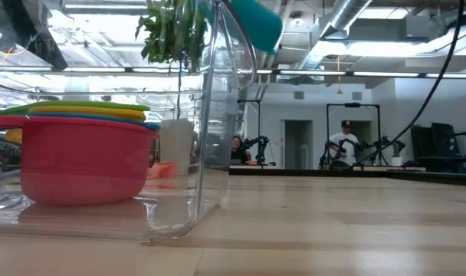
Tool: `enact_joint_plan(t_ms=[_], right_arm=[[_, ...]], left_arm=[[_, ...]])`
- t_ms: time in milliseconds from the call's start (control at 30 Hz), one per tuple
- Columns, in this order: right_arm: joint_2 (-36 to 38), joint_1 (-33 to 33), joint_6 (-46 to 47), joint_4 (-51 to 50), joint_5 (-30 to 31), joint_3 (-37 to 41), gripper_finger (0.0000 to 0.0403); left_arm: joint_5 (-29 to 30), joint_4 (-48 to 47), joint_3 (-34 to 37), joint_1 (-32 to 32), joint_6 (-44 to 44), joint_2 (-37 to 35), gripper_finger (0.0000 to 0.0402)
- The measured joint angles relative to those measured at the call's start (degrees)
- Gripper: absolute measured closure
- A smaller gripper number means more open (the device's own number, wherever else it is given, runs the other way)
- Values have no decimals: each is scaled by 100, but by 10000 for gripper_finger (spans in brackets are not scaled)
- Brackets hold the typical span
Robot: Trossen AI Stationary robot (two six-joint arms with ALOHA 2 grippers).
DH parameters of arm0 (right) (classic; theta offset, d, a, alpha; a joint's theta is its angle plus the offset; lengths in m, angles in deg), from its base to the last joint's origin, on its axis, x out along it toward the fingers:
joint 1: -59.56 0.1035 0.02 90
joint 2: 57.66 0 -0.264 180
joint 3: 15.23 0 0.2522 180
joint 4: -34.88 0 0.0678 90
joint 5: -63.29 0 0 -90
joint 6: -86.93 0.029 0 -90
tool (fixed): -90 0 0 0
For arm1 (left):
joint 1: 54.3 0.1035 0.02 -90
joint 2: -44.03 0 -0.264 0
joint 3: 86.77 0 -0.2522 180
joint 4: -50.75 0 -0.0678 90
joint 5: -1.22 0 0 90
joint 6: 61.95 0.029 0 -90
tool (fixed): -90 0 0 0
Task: Nest measuring cups in basket
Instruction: Stack the light blue measuring cup on top of the green measuring cup
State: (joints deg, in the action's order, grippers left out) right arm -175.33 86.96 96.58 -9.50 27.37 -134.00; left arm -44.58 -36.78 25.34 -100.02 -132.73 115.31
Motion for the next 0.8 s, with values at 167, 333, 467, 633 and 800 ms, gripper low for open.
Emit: enact_joint_plan(t_ms=[167,333,467,633,800], right_arm=[[1,298,4,1786,1304,796,265],[-4,509,-215,4000,1494,1598,268],[-73,572,-1260,6083,1450,1994,268],[-164,516,-1918,8249,245,2548,262],[-730,246,-2278,10249,-1002,2778,274]], left_arm=[[5,-2,0,2,0,0,340],[23,-4,0,2,83,0,340],[266,-3,0,2,189,0,340],[292,-4,0,7,188,0,340],[272,84,0,7,177,2,340]])
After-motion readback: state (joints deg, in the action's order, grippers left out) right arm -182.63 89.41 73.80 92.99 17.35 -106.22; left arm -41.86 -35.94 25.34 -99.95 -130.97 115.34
